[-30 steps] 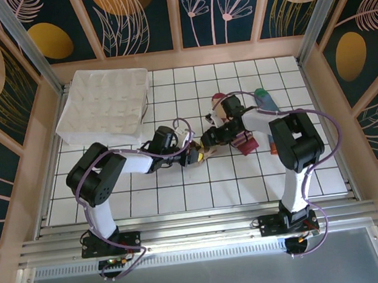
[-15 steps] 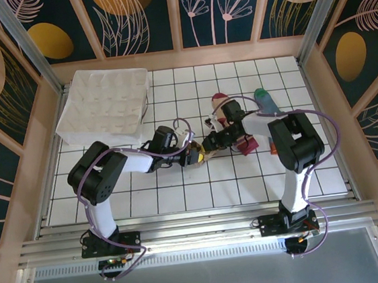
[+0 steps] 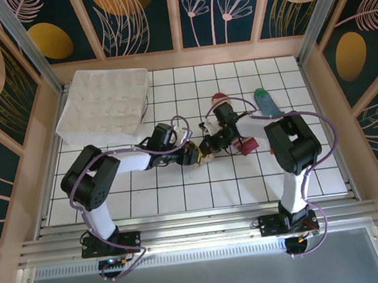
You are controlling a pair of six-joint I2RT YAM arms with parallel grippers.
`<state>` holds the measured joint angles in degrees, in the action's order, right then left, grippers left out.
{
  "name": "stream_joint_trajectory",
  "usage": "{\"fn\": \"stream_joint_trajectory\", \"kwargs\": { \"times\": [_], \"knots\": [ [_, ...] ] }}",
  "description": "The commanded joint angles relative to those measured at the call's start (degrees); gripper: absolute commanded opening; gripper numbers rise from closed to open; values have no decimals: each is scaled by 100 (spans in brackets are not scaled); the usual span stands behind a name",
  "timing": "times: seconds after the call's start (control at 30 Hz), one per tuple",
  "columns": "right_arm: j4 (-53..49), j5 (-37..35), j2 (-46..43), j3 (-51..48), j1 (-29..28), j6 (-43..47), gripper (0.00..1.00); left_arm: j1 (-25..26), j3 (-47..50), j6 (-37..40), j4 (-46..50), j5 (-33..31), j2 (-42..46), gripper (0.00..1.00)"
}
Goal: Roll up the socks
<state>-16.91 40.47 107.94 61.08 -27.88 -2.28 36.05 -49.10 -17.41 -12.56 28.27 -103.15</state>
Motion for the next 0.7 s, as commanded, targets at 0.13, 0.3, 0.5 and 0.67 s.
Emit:
{"fn": "stream_joint_trajectory", "kwargs": {
  "times": [0.13,0.3,0.5,0.67],
  "knots": [
    [-450,-652,17,-194,-253,-106,0,-140,77,-473,-119,-376,401,52],
    [-445,-667,9,-258,-280,-92,0,-169,-87,-696,278,-716,55,26],
    [-533,-633,-90,-342,-286,-57,0,-173,-261,-725,444,-1252,-426,14],
    [-1072,-486,27,-31,-288,-53,0,-176,-1093,-145,611,-1215,-1301,13]
  ]
}}
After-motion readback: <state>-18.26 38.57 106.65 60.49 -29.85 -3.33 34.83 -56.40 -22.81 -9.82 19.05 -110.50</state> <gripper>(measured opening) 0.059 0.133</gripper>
